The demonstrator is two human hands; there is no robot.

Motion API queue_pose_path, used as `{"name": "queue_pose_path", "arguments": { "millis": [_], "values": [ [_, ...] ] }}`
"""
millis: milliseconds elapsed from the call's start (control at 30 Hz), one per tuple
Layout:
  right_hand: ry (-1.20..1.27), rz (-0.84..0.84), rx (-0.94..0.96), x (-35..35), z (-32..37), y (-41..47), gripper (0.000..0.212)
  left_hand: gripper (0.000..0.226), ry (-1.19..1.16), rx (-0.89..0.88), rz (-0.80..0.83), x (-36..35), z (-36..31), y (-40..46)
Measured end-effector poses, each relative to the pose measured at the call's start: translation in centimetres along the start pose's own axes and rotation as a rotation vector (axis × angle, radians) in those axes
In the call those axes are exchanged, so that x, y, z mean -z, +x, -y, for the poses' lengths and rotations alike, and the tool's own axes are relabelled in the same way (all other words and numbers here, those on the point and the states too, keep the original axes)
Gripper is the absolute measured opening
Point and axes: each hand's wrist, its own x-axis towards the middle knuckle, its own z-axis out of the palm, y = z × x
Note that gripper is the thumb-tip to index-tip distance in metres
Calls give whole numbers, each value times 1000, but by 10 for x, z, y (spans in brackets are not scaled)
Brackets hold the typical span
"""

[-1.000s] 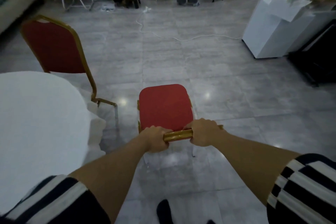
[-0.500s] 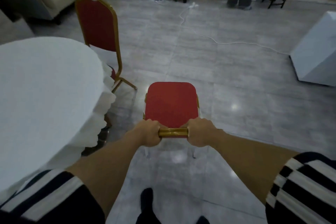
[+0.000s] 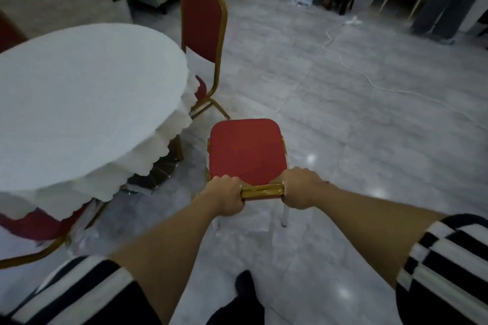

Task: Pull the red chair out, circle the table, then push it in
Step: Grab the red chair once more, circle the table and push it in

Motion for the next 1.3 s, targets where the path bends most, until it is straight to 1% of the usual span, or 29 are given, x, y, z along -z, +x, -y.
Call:
{"name": "queue_pose_path", "arguments": {
  "millis": [100,167,267,400,533,633,733,800,867,900,1000,1133,1300],
  "values": [
    [-51,35,64,8,-12,5,35,32,-66,14,5,2,-15,-4],
    [-71,30,107,13,-19,7,37,34,-75,23,-22,3,-22,-4],
    [-108,47,153,17,-28,11,32,39,-108,58,-35,0,-32,-4],
    [-152,60,225,20,-46,16,33,36,-191,144,-59,-4,-51,-6],
    [-219,76,328,30,-65,14,29,20,-222,252,-93,-10,-81,-7],
    [-286,84,410,32,-78,13,27,17,-293,326,-126,-21,-107,-9],
    [-346,92,497,35,-94,13,25,29,-319,411,-169,-30,-137,-10],
    [-379,103,545,37,-99,12,26,32,-341,459,-203,-37,-154,-12],
    [-409,118,588,37,-103,9,28,31,-371,494,-211,-43,-168,-15],
    [-418,122,605,37,-103,9,29,27,-399,513,-220,-45,-173,-17],
    [-423,125,637,36,-103,9,33,17,-446,568,-250,-53,-185,-21],
    [-438,125,672,37,-98,17,37,16,-474,609,-303,-59,-187,-23],
    [-447,137,706,44,-91,35,27,15,-478,616,-337,-57,-173,-14]
  ]
}}
